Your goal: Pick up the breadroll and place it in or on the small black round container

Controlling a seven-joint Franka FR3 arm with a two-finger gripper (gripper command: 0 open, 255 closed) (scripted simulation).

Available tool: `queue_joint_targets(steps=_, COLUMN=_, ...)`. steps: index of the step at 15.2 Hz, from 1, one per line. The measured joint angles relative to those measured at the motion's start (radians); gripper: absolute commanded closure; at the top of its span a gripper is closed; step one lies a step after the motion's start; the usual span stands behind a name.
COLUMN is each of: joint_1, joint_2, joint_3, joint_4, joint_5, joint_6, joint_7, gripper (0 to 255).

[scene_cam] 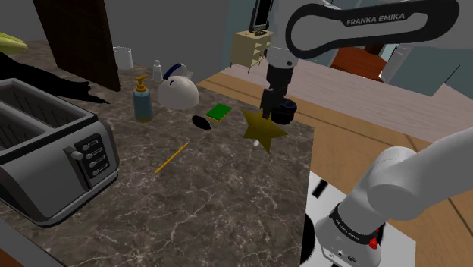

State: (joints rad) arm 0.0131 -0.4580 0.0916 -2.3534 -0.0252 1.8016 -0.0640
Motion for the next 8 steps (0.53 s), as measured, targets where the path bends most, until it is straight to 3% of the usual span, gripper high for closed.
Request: queue_joint_targets(steps=8, joint_1=0.006, joint_2=0.295, joint_3=0.037, joint_4=0.159, joint_5=-0.015, joint_6=0.161, joint_7=0.052, gripper=0)
